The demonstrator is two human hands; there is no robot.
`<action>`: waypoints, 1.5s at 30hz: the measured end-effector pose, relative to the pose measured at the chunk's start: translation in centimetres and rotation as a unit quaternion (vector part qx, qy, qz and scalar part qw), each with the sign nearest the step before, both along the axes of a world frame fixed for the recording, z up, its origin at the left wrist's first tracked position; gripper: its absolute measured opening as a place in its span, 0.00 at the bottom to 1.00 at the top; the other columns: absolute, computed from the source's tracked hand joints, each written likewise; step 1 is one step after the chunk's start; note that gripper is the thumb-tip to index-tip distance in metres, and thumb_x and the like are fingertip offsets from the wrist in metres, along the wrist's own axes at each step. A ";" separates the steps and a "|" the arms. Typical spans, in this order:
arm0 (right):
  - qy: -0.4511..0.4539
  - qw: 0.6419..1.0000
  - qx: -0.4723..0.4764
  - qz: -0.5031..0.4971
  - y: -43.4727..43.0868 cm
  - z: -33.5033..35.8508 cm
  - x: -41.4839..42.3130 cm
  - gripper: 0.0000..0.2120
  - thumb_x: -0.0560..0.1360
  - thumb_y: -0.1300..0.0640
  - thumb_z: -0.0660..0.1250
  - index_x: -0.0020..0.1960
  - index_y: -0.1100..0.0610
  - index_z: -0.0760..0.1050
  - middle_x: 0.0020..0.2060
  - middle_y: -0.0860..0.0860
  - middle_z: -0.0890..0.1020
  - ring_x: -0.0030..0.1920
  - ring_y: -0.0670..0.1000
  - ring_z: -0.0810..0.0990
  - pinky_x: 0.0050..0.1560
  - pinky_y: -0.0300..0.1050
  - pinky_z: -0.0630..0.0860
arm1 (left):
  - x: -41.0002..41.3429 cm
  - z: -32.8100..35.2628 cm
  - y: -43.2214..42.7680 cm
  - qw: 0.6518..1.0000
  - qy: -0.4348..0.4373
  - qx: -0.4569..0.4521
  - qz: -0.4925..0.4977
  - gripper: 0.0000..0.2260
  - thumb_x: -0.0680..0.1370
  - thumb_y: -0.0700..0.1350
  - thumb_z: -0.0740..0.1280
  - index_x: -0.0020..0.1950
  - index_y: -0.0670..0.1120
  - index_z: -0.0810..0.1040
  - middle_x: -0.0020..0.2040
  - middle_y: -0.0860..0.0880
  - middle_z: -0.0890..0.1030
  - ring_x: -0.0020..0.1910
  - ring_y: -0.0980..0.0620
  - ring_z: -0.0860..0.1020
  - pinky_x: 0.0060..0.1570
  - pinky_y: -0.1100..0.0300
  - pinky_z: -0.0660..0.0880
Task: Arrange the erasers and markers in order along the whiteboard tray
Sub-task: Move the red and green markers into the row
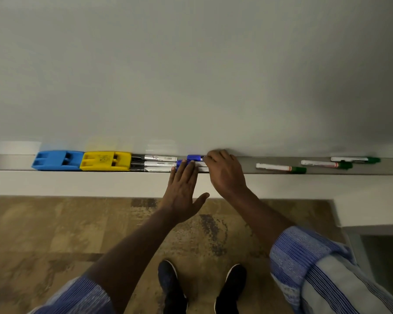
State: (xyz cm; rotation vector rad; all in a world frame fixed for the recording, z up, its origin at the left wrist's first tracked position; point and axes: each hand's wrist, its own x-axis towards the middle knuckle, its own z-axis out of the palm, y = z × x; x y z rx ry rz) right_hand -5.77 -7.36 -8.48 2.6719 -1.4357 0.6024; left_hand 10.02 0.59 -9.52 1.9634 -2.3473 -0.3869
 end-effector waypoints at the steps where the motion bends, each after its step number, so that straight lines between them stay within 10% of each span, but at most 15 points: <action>1: -0.006 1.000 0.003 -0.001 0.2 -0.2 0.0 0.13 0.72 0.64 0.72 0.56 0.59 0.81 0.51 0.56 0.82 0.51 0.57 0.80 0.48 0.50 0.77 | 0.0 0.0 0.0 1.000 0.002 -0.001 0.000 0.40 0.79 0.68 0.46 0.82 0.43 0.49 0.83 0.44 0.48 0.82 0.45 0.42 0.80 0.43 0.46; 8: -0.114 0.970 0.088 -0.197 1.9 -0.1 -0.8 0.16 0.76 0.53 0.68 0.62 0.57 0.77 0.57 0.56 0.78 0.55 0.56 0.78 0.52 0.50 0.80 | 0.1 -0.4 0.1 1.000 0.000 -0.002 -0.001 0.39 0.80 0.68 0.47 0.83 0.44 0.48 0.83 0.45 0.48 0.82 0.45 0.41 0.80 0.42 0.47; 16: -0.252 0.940 0.147 -0.174 2.4 -0.3 0.5 0.17 0.75 0.57 0.70 0.62 0.59 0.74 0.58 0.56 0.77 0.50 0.54 0.82 0.47 0.46 0.83 | 0.2 -0.7 0.1 1.000 0.010 -0.017 -0.001 0.39 0.80 0.68 0.48 0.82 0.43 0.52 0.83 0.44 0.51 0.82 0.44 0.44 0.79 0.41 0.50; 38: -0.221 0.960 0.111 -0.133 3.3 0.1 -6.5 0.19 0.75 0.56 0.70 0.64 0.59 0.75 0.59 0.56 0.78 0.56 0.53 0.79 0.54 0.45 0.81 | -3.1 -0.3 -1.0 0.999 -0.021 -0.028 -0.020 0.40 0.80 0.68 0.53 0.83 0.46 0.45 0.83 0.43 0.44 0.81 0.43 0.41 0.79 0.41 0.46; 45: -0.052 0.980 0.087 -0.169 1.8 0.3 -13.9 0.18 0.75 0.57 0.71 0.64 0.60 0.77 0.58 0.57 0.82 0.58 0.58 0.80 0.59 0.52 0.77 | -8.1 0.0 -2.1 0.998 -0.024 -0.018 -0.057 0.39 0.80 0.68 0.50 0.83 0.45 0.46 0.83 0.42 0.45 0.81 0.43 0.42 0.79 0.41 0.47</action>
